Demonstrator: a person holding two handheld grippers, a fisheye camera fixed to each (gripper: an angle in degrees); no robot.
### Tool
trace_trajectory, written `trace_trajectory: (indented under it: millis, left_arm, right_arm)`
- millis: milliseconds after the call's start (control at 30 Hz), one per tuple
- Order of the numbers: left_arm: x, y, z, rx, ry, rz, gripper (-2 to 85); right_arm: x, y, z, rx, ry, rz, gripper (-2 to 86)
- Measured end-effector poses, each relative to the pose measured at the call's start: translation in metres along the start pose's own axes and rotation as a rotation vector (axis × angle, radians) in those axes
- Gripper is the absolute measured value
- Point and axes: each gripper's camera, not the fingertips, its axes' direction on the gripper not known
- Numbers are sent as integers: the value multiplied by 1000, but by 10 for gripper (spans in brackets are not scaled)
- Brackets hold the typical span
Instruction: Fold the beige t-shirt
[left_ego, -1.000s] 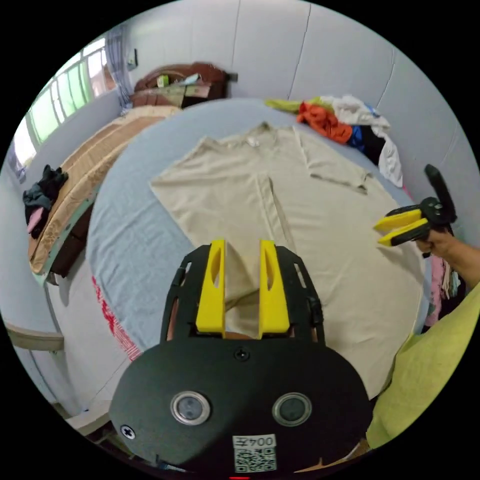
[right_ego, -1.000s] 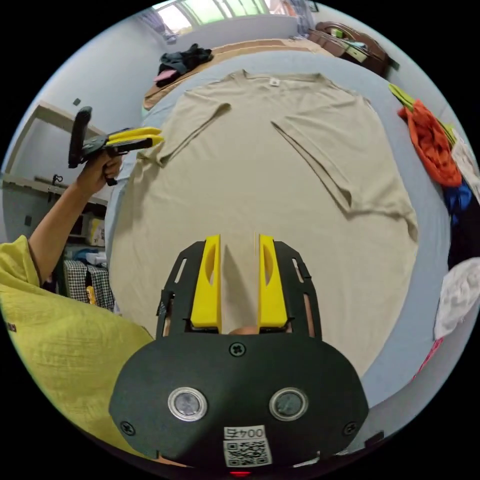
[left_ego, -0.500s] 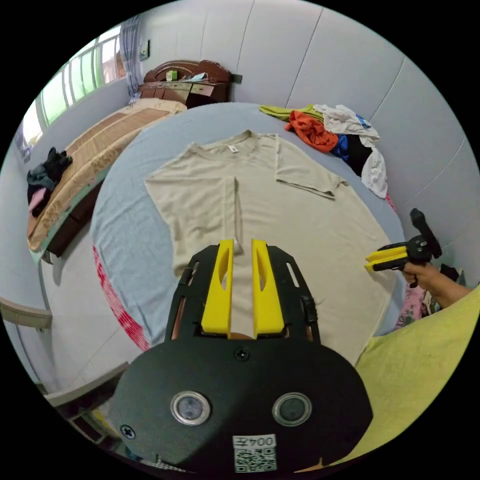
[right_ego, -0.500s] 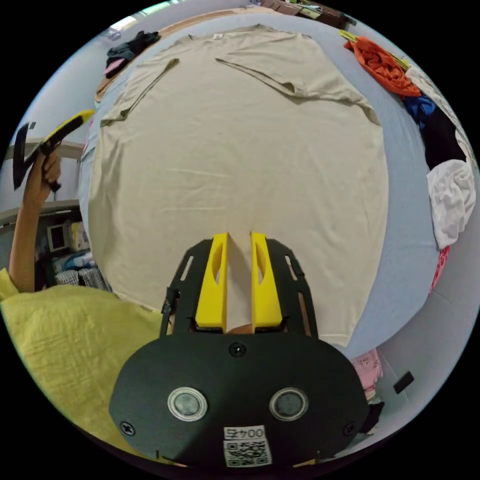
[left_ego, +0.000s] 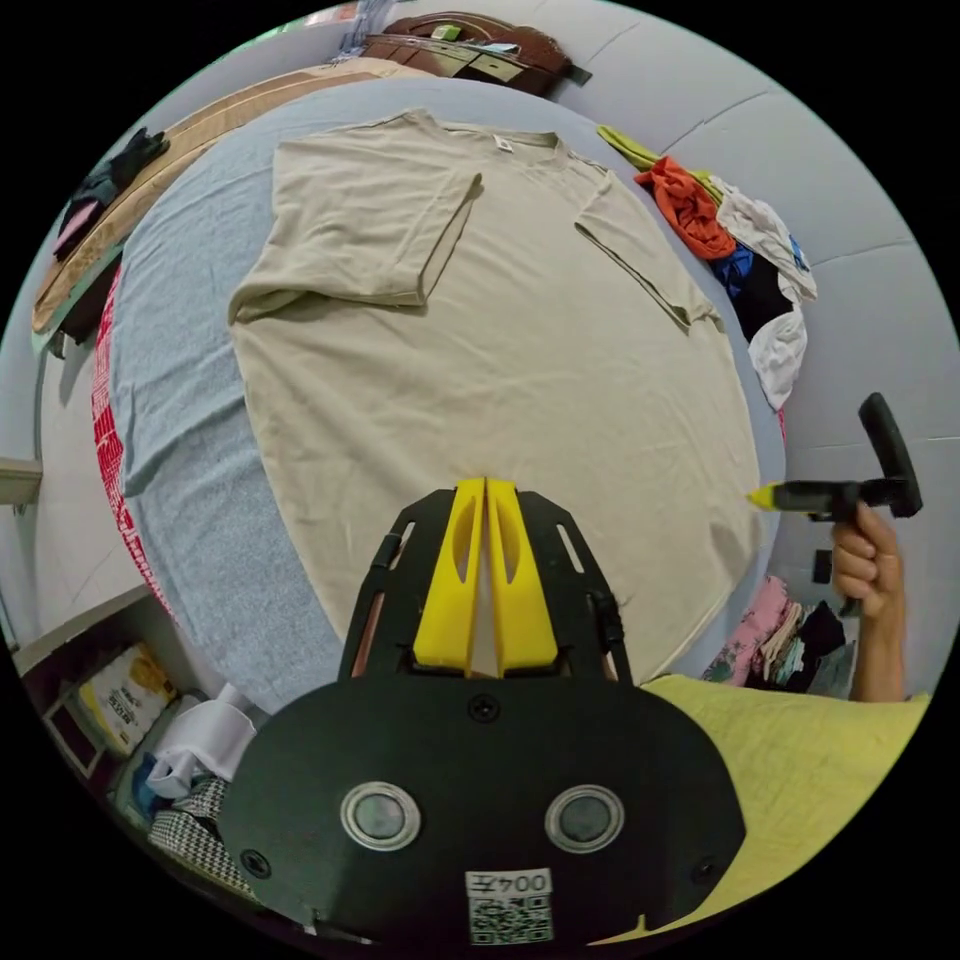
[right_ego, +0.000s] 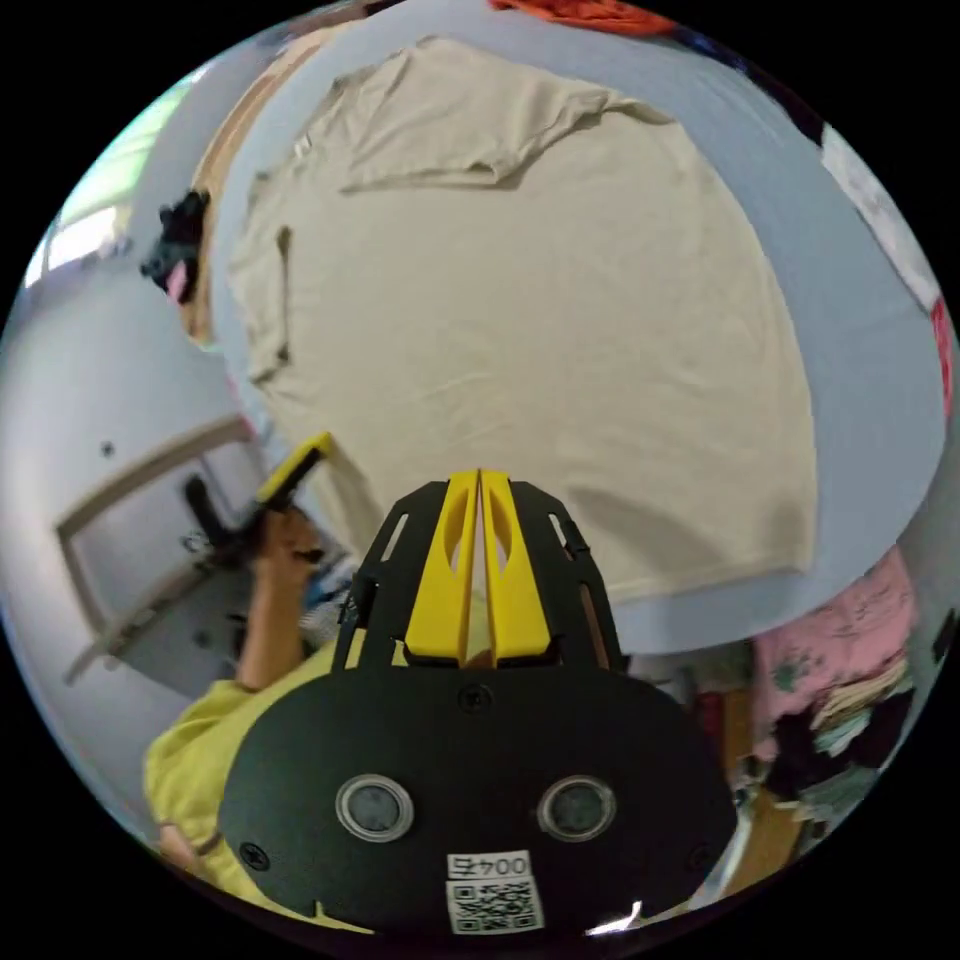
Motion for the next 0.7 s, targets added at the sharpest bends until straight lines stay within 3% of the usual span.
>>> trace_trajectory:
  millis: [100,233,333,467,567,700]
  left_arm:
    - [-3,-5,2,-11,25,-13,2]
    - [-4,-11,5,-25,45,-42,2]
    - [1,-13,8,-26,27,-50,2]
    - [7,-15,14,-17,15,-85,2]
    - [12,-15,18,-11,6,-101,3]
    - [24,-14,25,0,-39,-115,3]
  right_arm:
    - [-51,33,-110,32,-155,-22,-7]
    - [-161,126,-281,334,-70,-154,-8]
    - [-229,203,-367,504,-125,-327,-8]
    - [-293,274,-422,589,-75,-501,-8]
    - [-308,284,-443,605,36,-484,-8]
    - [-317,297,-478,599,-42,-577,-8]
